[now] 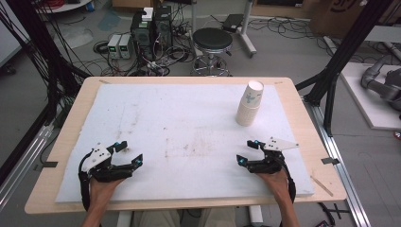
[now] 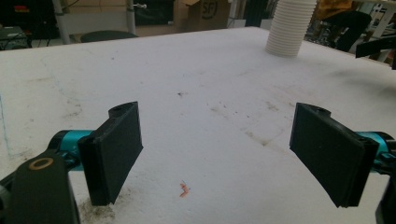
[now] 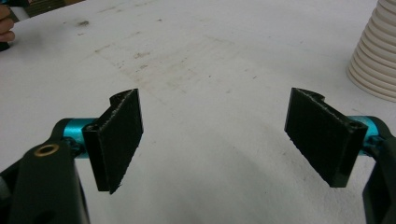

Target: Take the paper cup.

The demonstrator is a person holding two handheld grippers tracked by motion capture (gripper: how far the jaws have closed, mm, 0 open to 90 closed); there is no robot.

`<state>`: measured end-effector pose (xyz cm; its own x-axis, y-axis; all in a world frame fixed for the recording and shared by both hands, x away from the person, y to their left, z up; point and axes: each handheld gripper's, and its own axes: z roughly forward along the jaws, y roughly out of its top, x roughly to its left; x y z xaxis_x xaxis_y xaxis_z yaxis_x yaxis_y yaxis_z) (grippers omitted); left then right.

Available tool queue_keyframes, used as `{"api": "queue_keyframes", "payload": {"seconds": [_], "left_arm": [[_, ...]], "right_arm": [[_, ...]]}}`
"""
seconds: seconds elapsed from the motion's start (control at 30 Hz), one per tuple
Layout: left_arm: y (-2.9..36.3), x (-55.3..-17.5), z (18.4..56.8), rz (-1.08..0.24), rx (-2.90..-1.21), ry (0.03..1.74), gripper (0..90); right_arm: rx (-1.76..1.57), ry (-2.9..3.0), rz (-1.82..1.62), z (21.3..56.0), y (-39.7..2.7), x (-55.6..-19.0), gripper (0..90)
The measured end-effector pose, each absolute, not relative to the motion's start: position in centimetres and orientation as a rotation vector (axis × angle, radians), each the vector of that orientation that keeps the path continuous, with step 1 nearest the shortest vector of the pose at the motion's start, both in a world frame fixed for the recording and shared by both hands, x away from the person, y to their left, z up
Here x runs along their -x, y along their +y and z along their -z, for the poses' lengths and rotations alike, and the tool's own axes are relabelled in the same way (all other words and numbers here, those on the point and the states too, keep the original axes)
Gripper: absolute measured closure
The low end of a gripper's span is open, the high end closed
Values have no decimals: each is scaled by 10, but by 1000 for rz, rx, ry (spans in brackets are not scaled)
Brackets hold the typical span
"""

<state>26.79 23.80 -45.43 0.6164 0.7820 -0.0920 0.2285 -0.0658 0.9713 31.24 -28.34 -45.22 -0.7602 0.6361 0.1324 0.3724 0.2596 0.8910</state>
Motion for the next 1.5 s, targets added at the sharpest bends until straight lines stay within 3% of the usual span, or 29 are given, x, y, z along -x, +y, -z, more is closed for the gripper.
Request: {"api": "queue_keyframes", "payload": {"seconds": [0.83, 1.27, 1.5], "left_arm": [[237, -270, 454, -546, -1631, 875, 169], [238, -270, 454, -544, -1627, 872, 169], [238, -270, 454, -545, -1628, 871, 169]], "right_arm": [[-972, 2200, -1588, 444, -296, -309, 199], [-965, 2142, -1553, 382, -312, -319, 199], [-955, 2127, -1523, 329, -324, -337, 199]]}}
